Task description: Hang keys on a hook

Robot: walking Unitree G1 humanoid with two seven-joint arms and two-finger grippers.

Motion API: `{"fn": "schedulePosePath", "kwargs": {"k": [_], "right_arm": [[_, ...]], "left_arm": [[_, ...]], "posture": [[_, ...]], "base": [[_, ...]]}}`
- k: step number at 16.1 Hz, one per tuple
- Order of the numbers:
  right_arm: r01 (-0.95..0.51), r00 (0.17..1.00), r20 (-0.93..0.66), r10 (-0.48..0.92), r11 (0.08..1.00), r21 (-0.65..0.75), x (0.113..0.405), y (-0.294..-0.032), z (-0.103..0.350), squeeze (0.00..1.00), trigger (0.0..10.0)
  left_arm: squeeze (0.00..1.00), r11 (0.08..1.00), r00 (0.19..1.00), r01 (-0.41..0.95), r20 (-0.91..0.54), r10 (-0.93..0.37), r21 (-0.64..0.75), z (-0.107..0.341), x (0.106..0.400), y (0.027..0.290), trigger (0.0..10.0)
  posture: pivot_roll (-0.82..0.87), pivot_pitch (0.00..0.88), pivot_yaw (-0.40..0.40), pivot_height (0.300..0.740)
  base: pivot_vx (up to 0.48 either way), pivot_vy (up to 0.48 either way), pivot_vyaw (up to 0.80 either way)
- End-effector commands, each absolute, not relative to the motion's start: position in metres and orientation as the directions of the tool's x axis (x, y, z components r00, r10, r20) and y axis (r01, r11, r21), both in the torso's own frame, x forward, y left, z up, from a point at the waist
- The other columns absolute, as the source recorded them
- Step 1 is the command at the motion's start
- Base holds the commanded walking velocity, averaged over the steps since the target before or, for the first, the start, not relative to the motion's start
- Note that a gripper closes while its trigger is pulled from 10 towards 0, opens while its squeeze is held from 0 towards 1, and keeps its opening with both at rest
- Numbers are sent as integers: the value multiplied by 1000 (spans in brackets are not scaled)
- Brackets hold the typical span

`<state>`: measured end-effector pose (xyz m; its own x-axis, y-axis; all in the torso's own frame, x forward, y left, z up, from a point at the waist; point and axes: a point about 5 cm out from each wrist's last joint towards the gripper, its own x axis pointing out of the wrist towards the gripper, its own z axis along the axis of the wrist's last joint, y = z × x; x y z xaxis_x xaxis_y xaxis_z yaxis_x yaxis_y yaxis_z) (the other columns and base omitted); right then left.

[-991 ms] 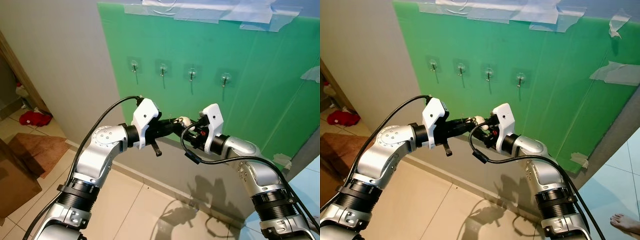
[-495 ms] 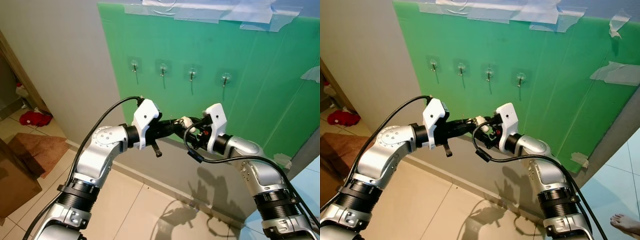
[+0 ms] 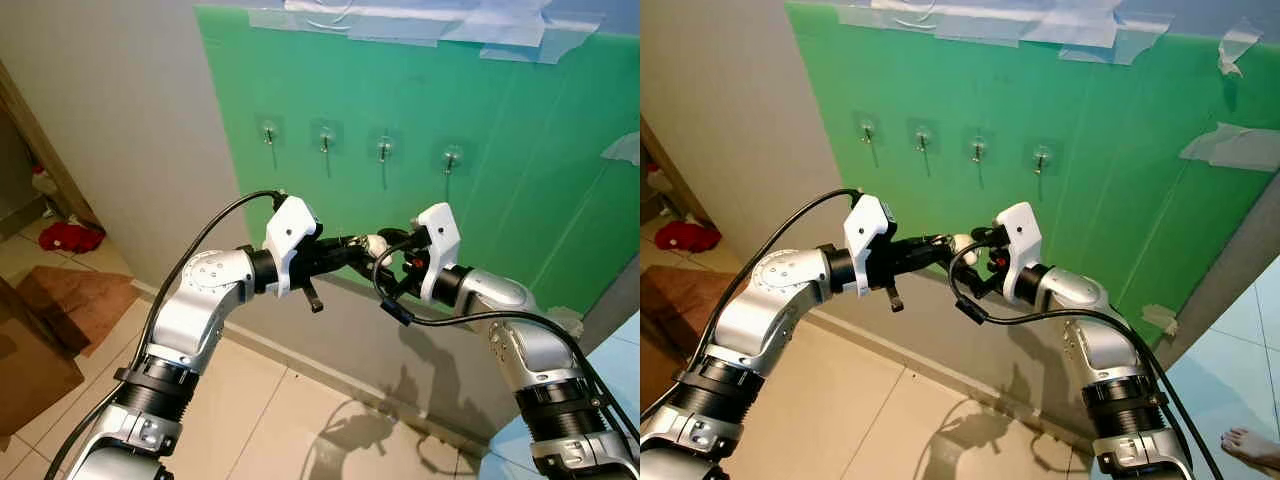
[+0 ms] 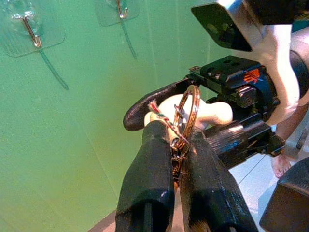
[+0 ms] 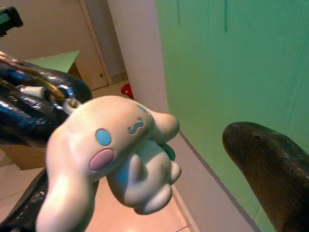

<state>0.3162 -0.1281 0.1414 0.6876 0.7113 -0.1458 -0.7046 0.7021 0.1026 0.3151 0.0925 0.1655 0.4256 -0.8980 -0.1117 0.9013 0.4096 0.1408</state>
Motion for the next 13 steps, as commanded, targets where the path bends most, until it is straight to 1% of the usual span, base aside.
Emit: {"fn": "schedulePosePath", "kwargs": {"k": [1, 7, 10, 12, 13], "right_arm": [[-738, 669, -52, 741, 671, 63, 315, -123, 163, 0, 10000], [-739, 669, -64, 741, 672, 59, 312, -128, 162, 0, 10000], [-755, 649, -69, 758, 652, 65, 309, -126, 163, 0, 10000], [-765, 636, -64, 769, 639, 79, 308, -125, 163, 0, 10000], [-766, 635, -60, 771, 637, 80, 308, -124, 165, 0, 10000]], "left_arm": [[0, 415, 428, 904, -186, -884, 107, 151, 316, 96, 0], [0, 414, 428, 903, -179, -886, 114, 154, 318, 96, 0], [0, 413, 428, 903, -184, -885, 114, 152, 319, 96, 0], [0, 417, 432, 902, -189, -882, 113, 150, 319, 94, 0], [0, 411, 425, 905, -190, -885, 109, 148, 317, 88, 0]], "posture": [[-80, 0, 73, 740], [-87, 0, 73, 740], [-86, 0, 73, 740], [-86, 0, 74, 740], [-86, 0, 76, 740]], "base": [[0, 0, 0], [0, 0, 0], [0, 0, 0], [0, 0, 0], [0, 0, 0]]}}
